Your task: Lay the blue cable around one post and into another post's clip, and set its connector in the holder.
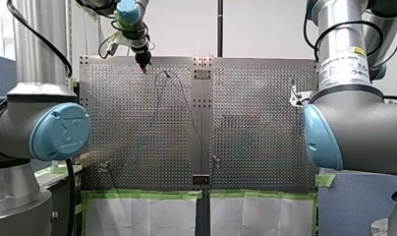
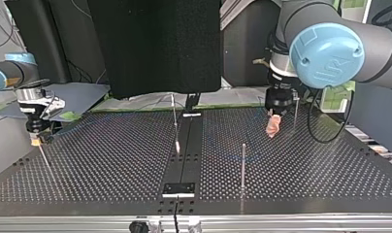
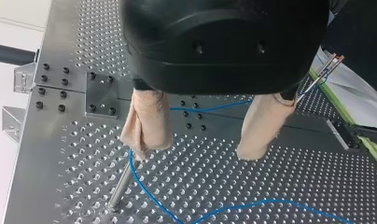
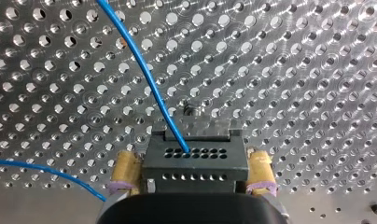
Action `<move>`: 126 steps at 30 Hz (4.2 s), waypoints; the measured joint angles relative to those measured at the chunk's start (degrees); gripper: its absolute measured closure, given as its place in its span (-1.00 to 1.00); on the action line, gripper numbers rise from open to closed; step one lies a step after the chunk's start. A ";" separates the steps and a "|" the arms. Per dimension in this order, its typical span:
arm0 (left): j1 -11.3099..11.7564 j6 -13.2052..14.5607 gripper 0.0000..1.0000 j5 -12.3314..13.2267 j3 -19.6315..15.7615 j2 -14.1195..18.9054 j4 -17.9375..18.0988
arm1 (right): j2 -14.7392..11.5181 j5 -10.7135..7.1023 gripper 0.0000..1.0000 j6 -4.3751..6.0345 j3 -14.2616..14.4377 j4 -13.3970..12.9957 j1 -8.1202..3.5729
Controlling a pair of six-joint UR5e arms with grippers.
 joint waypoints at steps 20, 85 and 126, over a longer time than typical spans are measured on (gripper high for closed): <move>-1.35 -1.67 -1.00 2.59 -4.80 1.19 4.28 | -0.01 0.00 -1.00 0.08 -0.01 0.06 -0.07; -16.23 -17.91 -1.00 3.29 -39.52 -20.03 39.01 | 0.00 -0.35 -1.00 -0.26 -0.16 -0.11 0.09; -15.87 -18.26 -1.00 -0.80 -37.58 -20.04 60.48 | 0.00 -0.37 -1.00 -0.33 -0.17 -0.03 0.26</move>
